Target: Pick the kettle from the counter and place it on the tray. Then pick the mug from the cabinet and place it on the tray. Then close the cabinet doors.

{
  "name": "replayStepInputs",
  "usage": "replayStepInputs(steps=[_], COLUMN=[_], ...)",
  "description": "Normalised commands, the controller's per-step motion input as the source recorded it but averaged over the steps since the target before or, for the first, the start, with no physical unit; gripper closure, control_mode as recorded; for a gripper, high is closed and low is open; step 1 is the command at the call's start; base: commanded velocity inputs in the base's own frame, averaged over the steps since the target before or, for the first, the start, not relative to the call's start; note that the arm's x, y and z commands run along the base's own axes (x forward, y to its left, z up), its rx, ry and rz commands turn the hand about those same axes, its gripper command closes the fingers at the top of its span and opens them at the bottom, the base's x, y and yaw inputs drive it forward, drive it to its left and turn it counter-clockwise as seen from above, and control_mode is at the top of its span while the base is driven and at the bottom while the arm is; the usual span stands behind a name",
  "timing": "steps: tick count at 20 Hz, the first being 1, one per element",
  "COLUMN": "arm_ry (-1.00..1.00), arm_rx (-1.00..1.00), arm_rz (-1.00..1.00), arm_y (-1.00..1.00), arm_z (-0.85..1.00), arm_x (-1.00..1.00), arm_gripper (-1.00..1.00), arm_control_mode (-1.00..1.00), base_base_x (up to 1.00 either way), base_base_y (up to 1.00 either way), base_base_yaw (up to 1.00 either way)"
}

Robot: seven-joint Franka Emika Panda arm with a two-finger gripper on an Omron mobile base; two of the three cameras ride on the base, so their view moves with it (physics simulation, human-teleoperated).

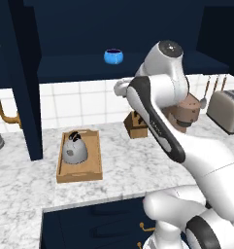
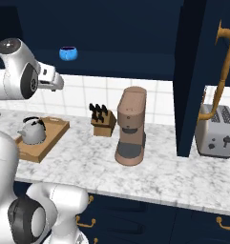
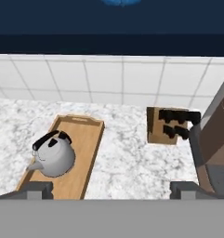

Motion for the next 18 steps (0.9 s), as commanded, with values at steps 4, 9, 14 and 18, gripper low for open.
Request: replayStepInputs(steps=[4, 9, 14, 18], arm_ry=[0.09, -0.01, -0.06, -0.13], arm_rx=[-0.01, 0.0, 0.0, 0.0], arm_rz=[0.03, 0.0, 0.03, 0.03], arm_y=[0.0, 0.0, -0.03, -0.04], arm_z=[0.31, 0.0, 0.16, 0.12], arm_x=[0.41, 0.03, 0.27, 0.28], arm_gripper=[-1.0, -1.0, -1.0, -1.0], arm_control_mode=[-1.0, -1.0, -1.0, -1.0], base_base_x=[0.0, 0.0, 0.0, 0.0], base_base_y=[0.0, 0.0, 0.0, 0.0], base_base_yaw=[0.0, 0.0, 0.0, 0.0])
